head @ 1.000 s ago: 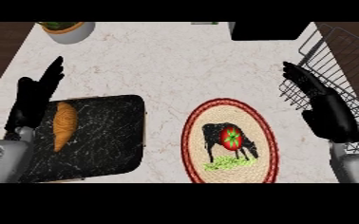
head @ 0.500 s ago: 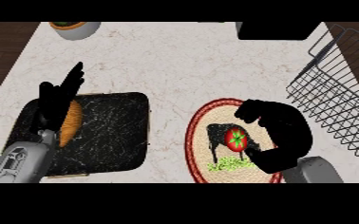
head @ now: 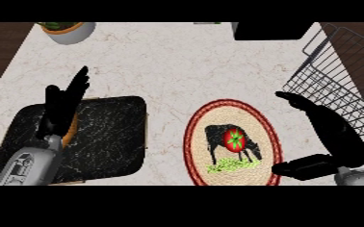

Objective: Pick the tomato from the placemat and place it in the basket

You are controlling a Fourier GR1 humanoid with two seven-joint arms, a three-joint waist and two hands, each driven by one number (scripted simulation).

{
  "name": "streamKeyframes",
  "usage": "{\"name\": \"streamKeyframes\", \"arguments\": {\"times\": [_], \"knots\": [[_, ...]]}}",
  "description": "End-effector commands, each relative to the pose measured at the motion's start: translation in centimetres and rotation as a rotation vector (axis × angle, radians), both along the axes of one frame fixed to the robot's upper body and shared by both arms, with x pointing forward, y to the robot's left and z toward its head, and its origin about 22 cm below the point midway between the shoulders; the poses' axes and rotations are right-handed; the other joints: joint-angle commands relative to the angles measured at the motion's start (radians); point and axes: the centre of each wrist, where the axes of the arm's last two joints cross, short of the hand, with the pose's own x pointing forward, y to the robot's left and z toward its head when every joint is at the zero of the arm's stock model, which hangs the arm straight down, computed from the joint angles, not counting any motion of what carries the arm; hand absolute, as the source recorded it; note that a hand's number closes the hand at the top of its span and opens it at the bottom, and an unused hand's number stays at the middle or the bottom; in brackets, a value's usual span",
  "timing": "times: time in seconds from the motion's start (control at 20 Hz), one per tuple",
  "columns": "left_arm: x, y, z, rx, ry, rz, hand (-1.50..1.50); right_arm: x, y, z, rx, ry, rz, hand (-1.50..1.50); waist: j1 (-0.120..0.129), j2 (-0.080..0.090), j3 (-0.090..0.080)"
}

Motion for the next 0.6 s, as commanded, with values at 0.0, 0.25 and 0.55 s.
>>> {"name": "streamKeyframes", "arguments": {"times": [0.0,0.25,0.55], "knots": [[-0.4,-0.3,-0.2,0.008,0.003,-0.002,0.00,0.0,-4.4,4.3,-0.385,-0.029,-0.084,-1.50,-0.003,-0.004,-0.002],[0.0,-0.2,0.0,0.006,-0.002,-0.002,0.00,0.4,-7.4,8.3,-0.690,0.101,0.095,-1.50,0.014,0.004,0.000],[1.5,-0.2,-0.1,0.001,-0.006,-0.010,0.00,0.0,-5.6,8.0,-0.725,0.157,0.245,-1.50,0.015,0.005,0.001]]}}
